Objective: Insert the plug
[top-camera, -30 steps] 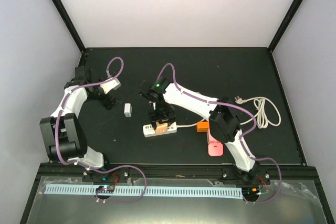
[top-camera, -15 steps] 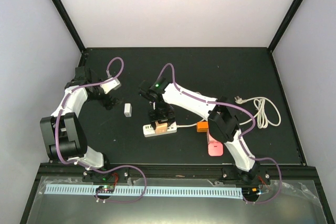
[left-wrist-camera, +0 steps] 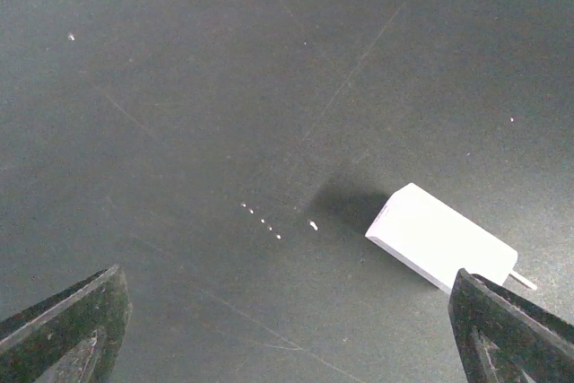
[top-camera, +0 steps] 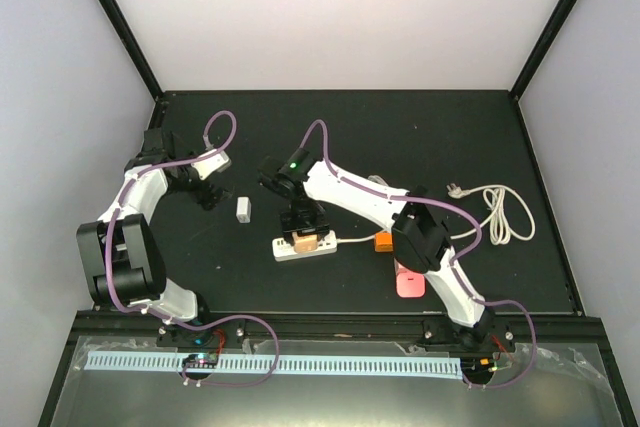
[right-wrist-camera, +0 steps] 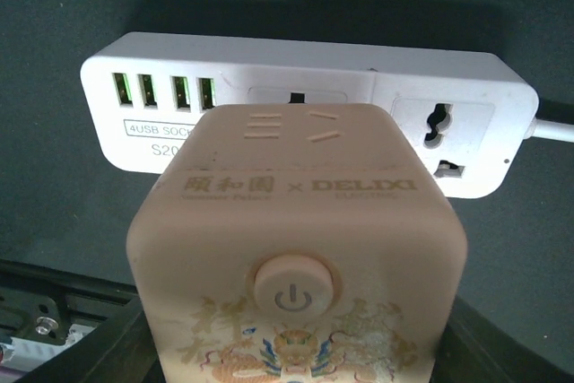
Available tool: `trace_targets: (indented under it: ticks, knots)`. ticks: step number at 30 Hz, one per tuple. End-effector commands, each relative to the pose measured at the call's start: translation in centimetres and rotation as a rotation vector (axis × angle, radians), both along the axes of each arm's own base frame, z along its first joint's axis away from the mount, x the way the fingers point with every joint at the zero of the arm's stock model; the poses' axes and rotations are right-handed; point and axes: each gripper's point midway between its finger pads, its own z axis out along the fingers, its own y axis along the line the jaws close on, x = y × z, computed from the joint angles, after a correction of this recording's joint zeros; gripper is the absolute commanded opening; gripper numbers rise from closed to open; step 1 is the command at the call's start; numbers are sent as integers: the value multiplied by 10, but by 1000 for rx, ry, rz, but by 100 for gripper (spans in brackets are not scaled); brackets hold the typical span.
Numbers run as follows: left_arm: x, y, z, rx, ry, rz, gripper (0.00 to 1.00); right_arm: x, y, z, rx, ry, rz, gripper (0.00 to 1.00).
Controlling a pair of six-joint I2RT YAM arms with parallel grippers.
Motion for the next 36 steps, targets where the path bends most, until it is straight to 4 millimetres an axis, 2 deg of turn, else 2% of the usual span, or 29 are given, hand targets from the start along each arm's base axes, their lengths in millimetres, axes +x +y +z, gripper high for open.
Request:
trace_targets:
  ticks: [1, 11, 17, 29, 36]
  knots:
    - [5, -3, 9, -22, -47, -15, 99, -7, 0, -14, -74, 2, -17, 1]
    - [2, -4, 12, -11, -97, -23, 99, -9, -5, -16, -128, -14, -59, 1]
    - [1, -4, 13, -7, -101, -19, 99, -11, -6, -24, -137, -9, -79, 1]
    - [-2, -1, 11, 18, -94, -18, 99, -19, -22, -71, -183, 12, -48, 1]
    - [-2, -1, 16, 23, -96, -23, 99, -26, -44, -93, -284, 50, -5, 1]
